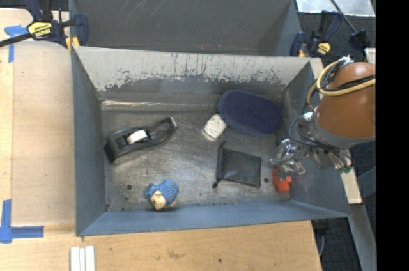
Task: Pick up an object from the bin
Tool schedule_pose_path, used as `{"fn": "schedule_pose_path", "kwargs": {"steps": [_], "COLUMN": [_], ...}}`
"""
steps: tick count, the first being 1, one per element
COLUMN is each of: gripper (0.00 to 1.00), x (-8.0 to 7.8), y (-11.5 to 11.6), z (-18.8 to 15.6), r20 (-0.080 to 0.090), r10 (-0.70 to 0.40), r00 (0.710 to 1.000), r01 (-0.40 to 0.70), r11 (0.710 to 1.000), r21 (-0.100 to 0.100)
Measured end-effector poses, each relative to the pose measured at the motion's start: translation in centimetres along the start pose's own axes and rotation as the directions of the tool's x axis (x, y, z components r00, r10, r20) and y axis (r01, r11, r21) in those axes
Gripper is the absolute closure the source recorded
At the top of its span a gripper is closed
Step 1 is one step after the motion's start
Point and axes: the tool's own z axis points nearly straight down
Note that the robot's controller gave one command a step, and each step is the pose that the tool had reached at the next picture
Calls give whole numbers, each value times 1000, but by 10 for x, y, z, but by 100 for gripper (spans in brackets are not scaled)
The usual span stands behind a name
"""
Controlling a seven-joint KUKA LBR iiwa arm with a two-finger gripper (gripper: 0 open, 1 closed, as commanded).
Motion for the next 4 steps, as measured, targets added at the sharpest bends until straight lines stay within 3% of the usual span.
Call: {"fn": "schedule_pose_path", "kwargs": {"steps": [1,2,3,4], "gripper": [100,0,0,0], "x": [-5,-3,-27,-40], "y": [4,5,41,78], "z": [-164,-159,12,19], "r20": [11,4,-1,6], "r10": [7,8,-212,-392], "r00": [1000,1000,977,920], "r01": [-7,-8,212,392], "r11": [1000,1000,977,920], "r21": [3,-1,-7,9]}}
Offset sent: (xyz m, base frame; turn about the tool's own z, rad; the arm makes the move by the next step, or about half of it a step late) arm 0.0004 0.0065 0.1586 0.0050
